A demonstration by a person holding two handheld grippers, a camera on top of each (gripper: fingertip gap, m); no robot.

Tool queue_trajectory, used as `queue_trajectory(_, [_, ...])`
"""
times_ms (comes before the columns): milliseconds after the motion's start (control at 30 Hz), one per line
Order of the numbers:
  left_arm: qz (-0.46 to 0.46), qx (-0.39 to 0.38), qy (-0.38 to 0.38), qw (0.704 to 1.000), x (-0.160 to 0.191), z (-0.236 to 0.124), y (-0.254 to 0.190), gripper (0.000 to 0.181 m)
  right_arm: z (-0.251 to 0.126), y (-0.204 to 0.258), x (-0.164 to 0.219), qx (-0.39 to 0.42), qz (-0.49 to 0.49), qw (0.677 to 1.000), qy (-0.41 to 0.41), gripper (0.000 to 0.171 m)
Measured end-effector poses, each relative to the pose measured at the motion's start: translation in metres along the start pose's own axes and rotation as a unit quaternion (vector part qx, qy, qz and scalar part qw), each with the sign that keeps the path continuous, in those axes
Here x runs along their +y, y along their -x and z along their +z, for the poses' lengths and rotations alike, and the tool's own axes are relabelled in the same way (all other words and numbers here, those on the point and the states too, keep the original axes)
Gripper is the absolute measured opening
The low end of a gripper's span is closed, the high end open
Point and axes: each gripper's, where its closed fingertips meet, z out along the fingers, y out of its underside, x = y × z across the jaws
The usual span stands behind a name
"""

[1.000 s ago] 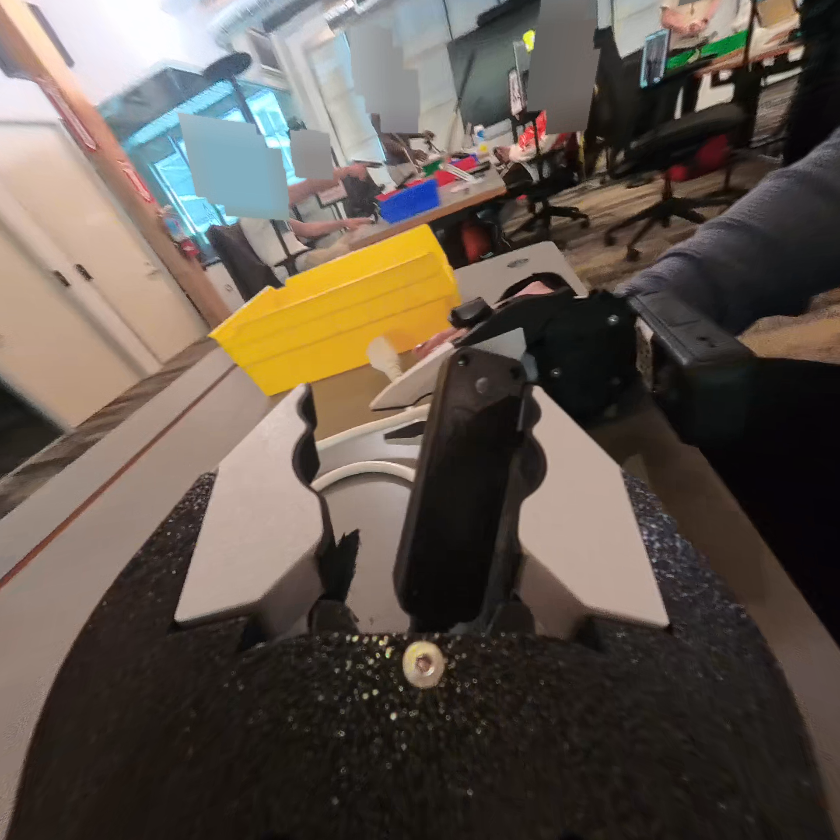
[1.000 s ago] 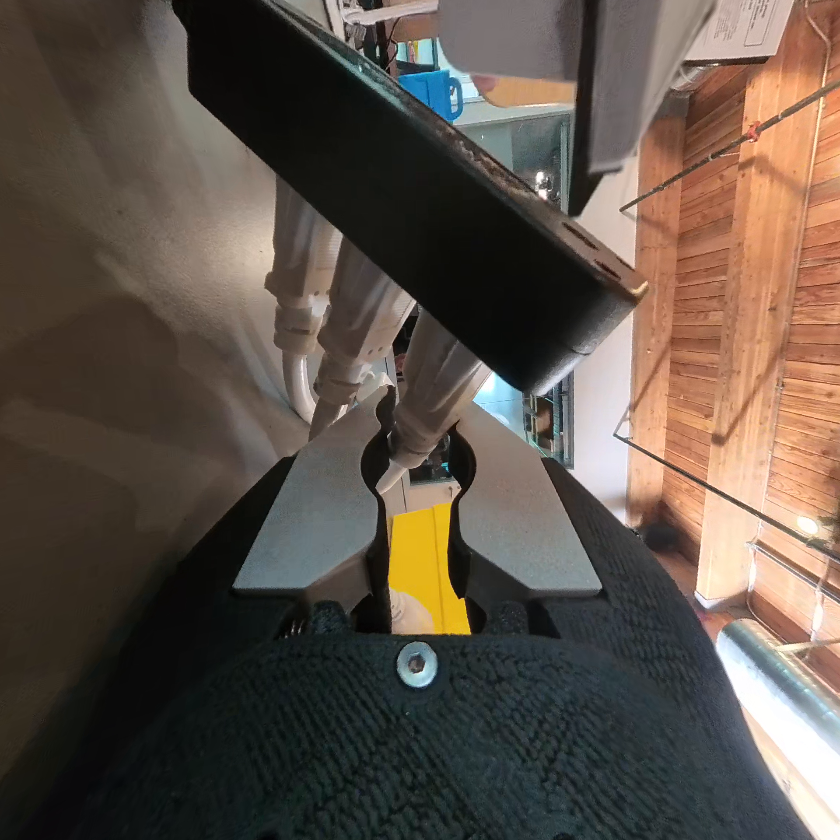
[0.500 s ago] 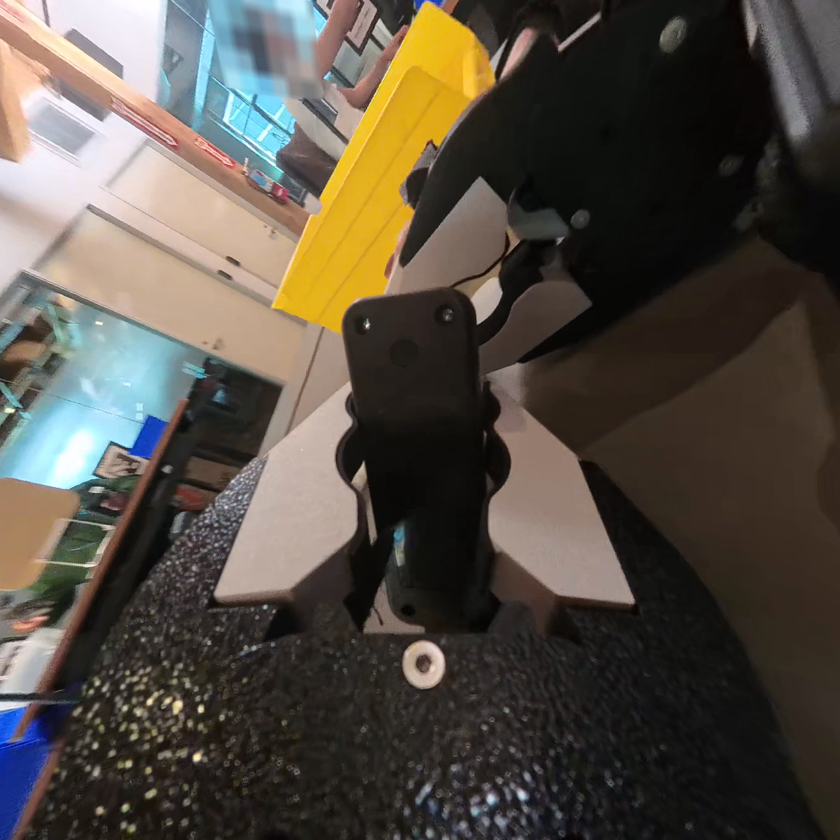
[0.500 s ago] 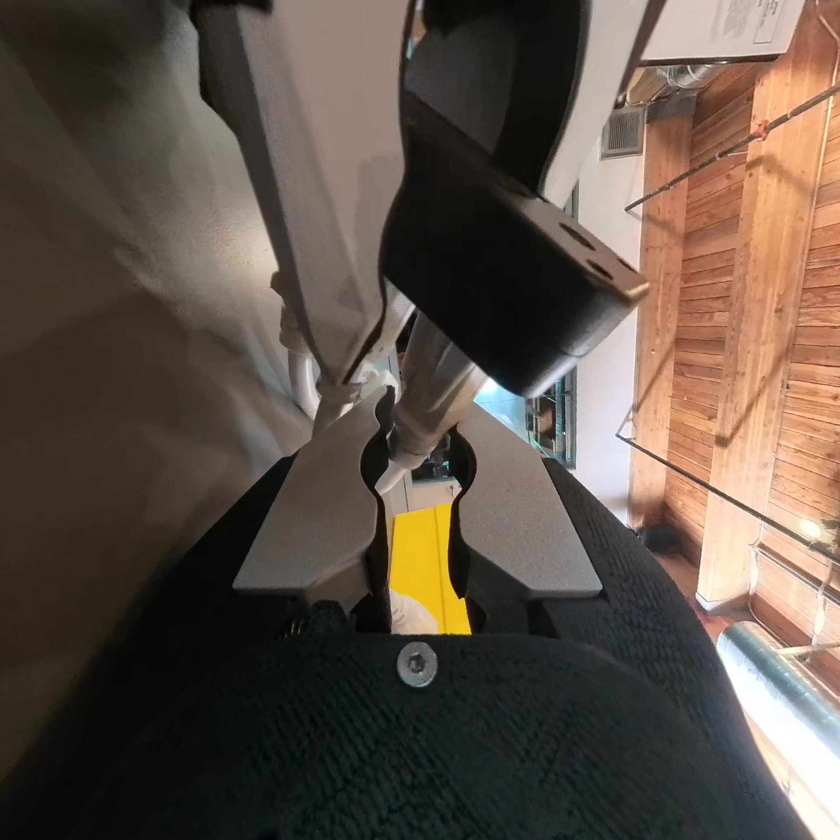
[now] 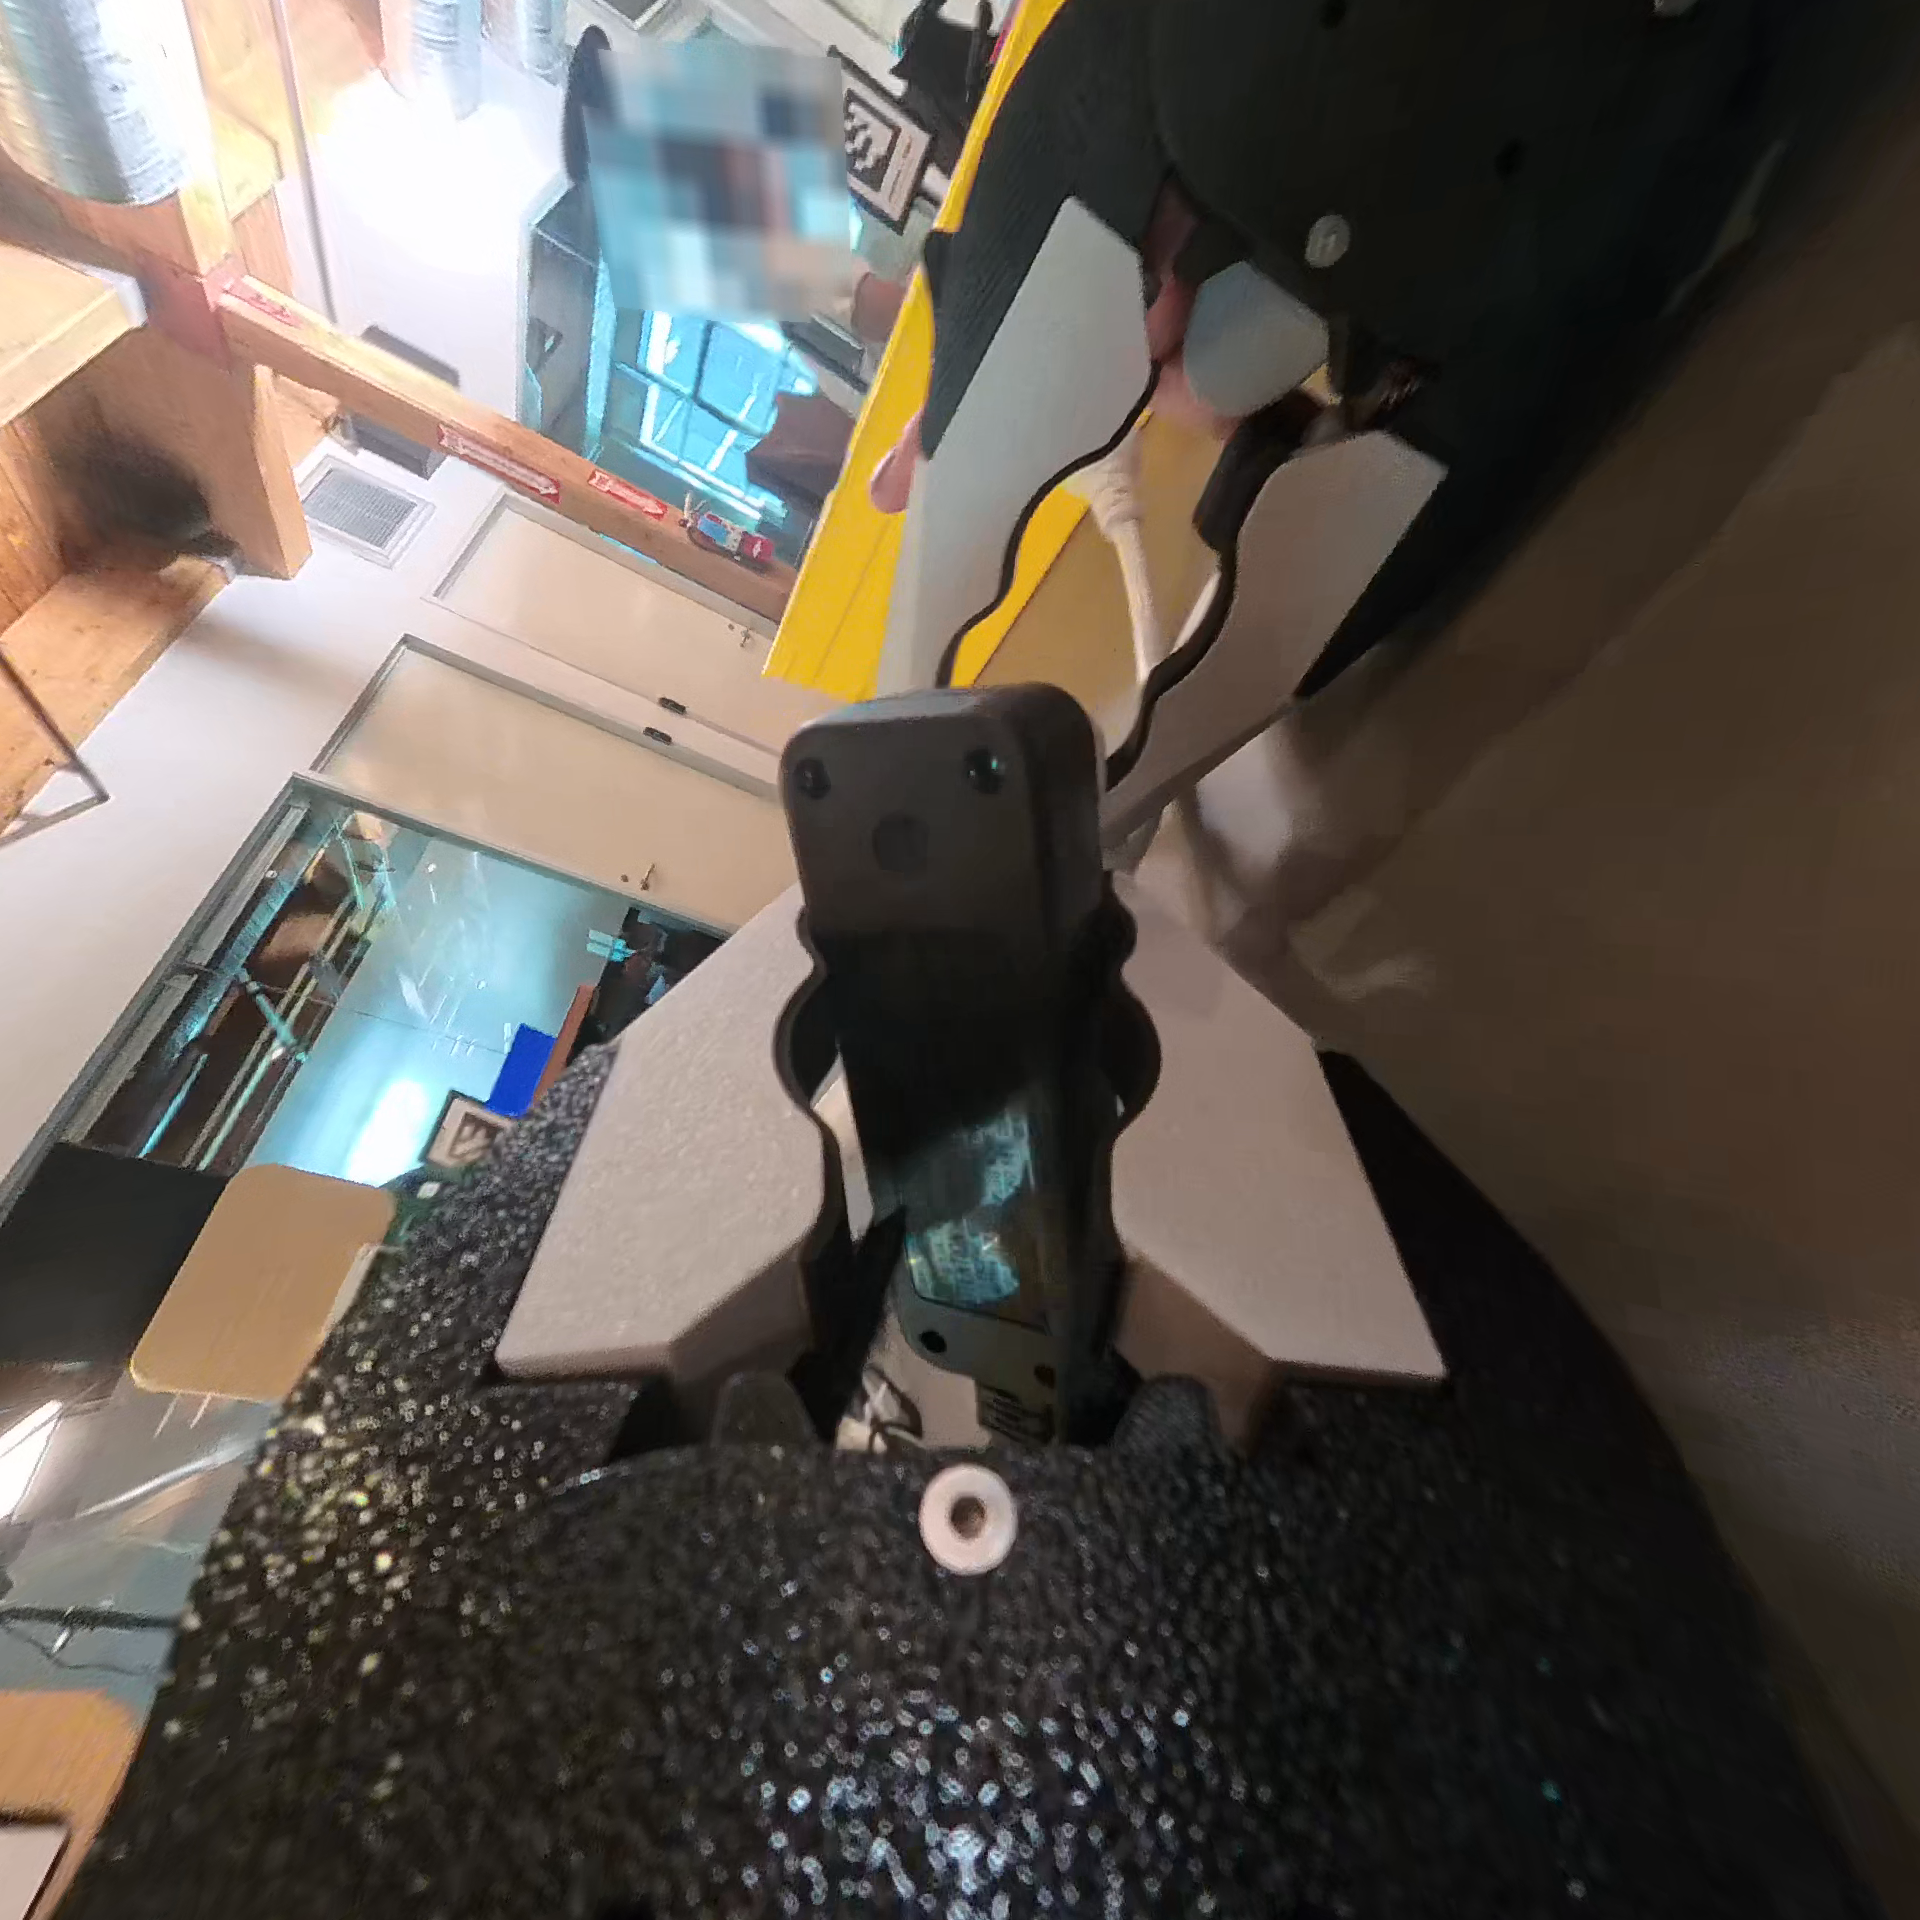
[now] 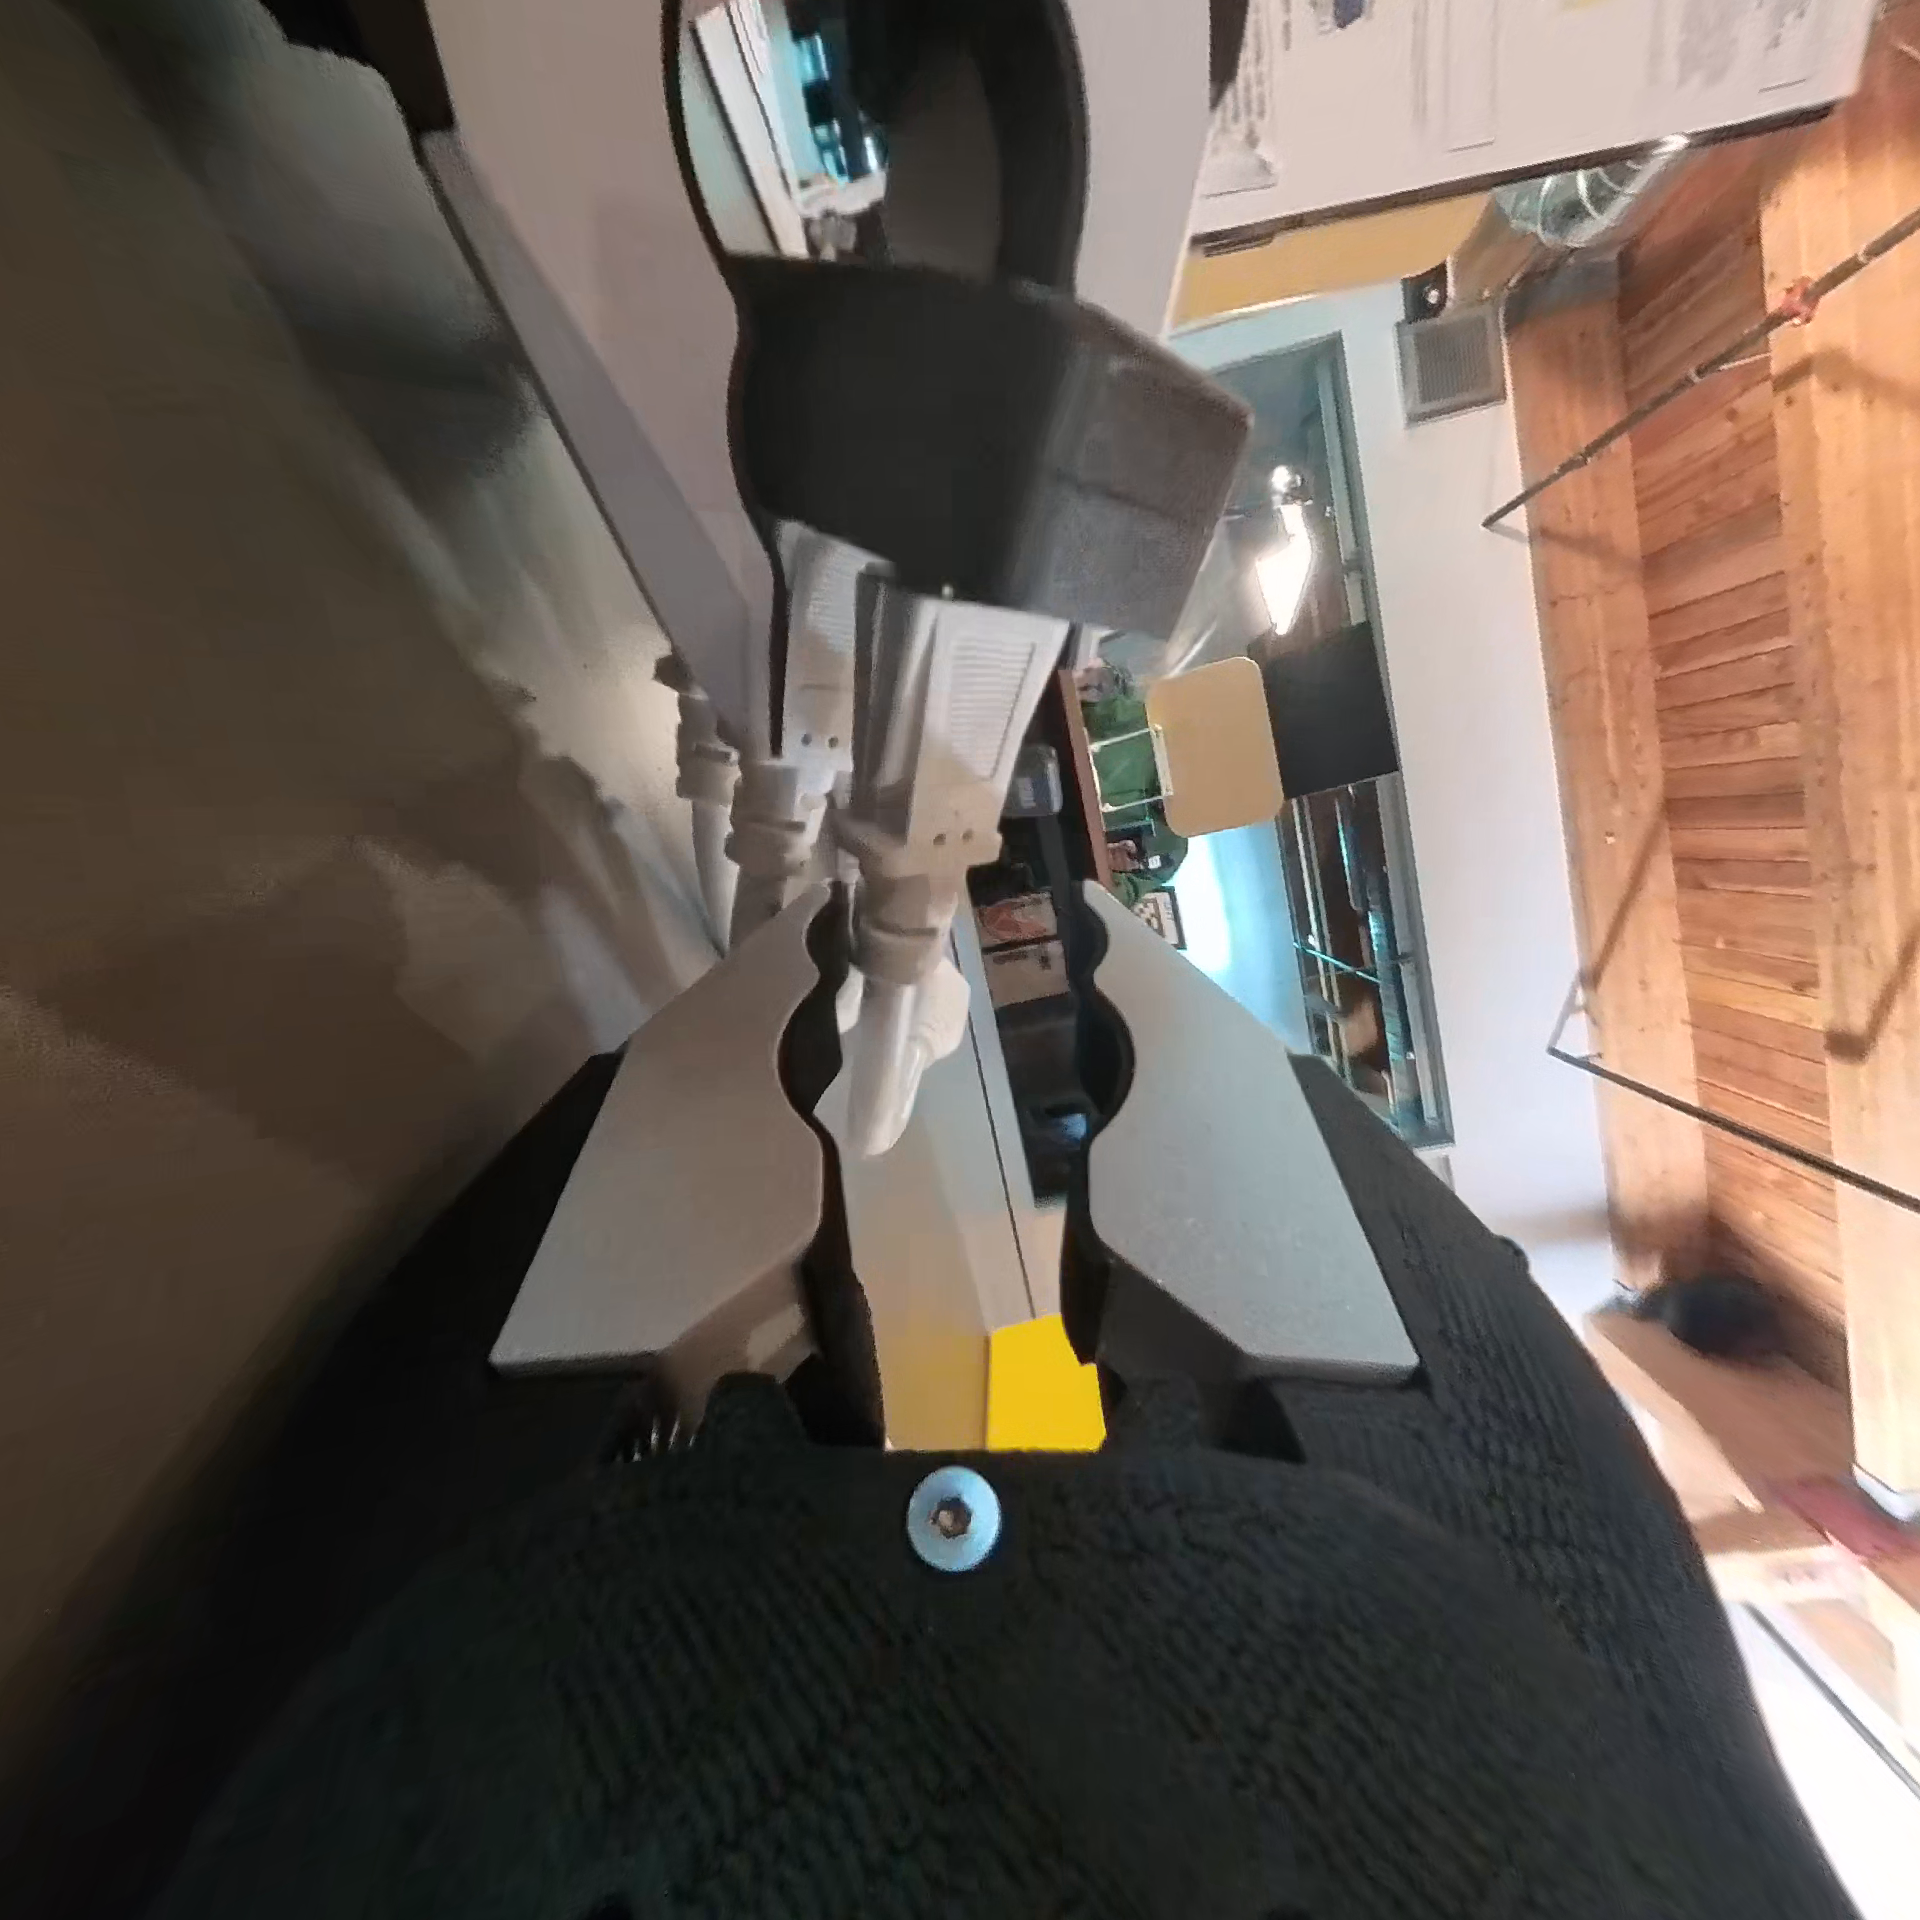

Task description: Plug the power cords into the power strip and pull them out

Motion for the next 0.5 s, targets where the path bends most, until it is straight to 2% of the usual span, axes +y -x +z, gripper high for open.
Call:
queue_trajectory(167, [-0.016,-0.019,0.008,1.000,0.034,0.003,0.021,0.046,0.030,0.004,-0.001,-0.021,0.015,0.999,-0.023,0.040])
queue_trajectory(500, [-0.061,-0.041,0.029,0.997,0.076,0.011,0.046,0.046,0.085,0.003,-0.002,-0.010,-0.023,0.999,-0.042,0.030])
